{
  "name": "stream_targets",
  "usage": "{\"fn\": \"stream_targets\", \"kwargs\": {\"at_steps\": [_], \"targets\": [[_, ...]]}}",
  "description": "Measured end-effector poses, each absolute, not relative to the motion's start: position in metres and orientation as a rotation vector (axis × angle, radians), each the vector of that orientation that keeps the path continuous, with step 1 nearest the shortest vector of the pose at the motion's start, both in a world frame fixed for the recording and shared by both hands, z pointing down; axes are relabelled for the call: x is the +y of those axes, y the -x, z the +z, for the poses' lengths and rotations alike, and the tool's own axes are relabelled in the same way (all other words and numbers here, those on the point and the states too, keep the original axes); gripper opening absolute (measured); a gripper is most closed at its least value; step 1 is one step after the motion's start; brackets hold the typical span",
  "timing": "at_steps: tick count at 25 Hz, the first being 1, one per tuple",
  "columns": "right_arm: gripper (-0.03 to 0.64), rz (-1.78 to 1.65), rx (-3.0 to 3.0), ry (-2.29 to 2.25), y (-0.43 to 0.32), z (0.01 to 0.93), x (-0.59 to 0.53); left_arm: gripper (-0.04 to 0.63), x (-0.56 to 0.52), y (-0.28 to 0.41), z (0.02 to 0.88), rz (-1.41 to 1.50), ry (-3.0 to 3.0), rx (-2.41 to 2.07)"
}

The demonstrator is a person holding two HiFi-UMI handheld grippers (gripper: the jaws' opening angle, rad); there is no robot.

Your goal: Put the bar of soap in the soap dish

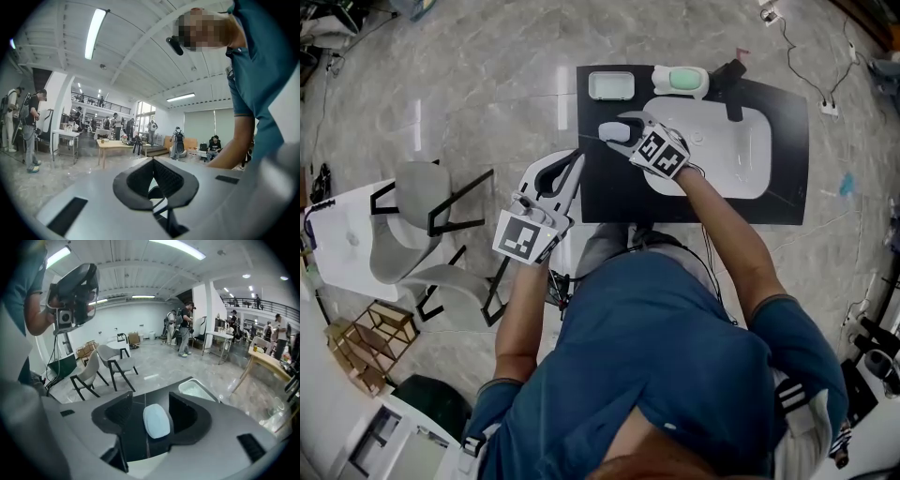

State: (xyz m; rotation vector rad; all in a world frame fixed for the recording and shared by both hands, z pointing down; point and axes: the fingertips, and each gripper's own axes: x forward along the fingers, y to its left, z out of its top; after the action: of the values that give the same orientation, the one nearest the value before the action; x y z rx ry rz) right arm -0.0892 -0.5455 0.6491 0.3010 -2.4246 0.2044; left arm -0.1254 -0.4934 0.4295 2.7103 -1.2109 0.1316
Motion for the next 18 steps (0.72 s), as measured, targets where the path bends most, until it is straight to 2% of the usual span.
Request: {"fn": "stream_targets", "kwargs": {"at_steps": [9,18], "targets": [[0.285,0.175,-2.283,-0.182,0.093,0.715,-0.549,0.003,-0.504,0.137,0.446,0.128,-2.683,-1.207],[0.287,0.063,-2.172,-0.087,0.09,0.76,-0.548,0.003,-0.514,0.141,0.456,0.125,-2.663,-1.198]]}}
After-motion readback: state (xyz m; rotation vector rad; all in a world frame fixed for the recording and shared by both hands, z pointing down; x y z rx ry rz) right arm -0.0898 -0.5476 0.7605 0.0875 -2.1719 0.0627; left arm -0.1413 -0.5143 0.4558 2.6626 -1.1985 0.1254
